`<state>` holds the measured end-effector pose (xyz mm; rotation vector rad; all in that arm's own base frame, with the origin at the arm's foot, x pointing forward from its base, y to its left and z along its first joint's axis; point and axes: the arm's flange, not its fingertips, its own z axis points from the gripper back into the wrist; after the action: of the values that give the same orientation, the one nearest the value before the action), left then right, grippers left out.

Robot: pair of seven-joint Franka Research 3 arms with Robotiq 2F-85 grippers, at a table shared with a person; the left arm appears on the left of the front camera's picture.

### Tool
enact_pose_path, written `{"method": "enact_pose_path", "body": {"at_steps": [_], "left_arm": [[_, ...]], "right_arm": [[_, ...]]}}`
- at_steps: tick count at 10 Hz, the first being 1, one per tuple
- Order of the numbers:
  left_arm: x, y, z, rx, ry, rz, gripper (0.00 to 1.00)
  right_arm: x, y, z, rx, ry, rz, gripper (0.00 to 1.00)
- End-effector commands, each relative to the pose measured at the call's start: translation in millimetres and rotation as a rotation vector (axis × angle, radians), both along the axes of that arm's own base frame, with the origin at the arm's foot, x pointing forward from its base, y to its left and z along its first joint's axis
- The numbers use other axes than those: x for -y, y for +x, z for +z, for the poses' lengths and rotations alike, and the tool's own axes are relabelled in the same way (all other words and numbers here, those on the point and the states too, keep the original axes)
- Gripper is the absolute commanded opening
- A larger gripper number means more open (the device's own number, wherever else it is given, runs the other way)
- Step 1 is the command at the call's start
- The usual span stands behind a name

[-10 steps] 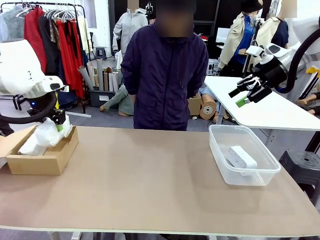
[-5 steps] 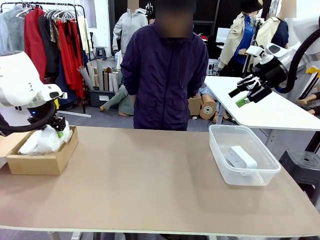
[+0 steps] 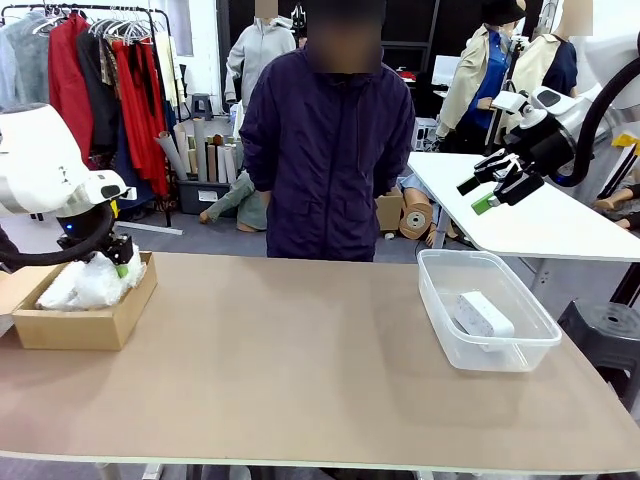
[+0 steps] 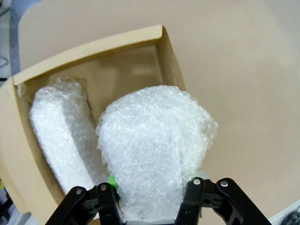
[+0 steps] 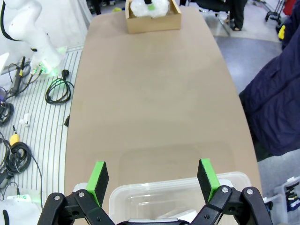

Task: Separate and place wrapped and unwrapped clocks.
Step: If the picked Digital clock is wrapped, place it in the Package Box ; if not, place it in the Organizing box.

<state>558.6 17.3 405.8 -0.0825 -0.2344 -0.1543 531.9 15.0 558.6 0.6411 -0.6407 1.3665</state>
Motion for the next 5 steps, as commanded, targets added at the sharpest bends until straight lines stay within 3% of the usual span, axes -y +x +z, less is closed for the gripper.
{"method": "enact_pose_path", "body": {"at_steps": [1,5], "left_arm": [[-2.6,9.2,-2.1,-0.042,0.017,-0.033,0.00],[-14.2,16.7,-20.3,-0.065,0.005,0.005,0.00]], "right_arm": [[-0.4,-0.2,1.9,0.001,0.002,0.003,1.00],[-0.4,-0.2,1.9,0.001,0.002,0.003,1.00]]}}
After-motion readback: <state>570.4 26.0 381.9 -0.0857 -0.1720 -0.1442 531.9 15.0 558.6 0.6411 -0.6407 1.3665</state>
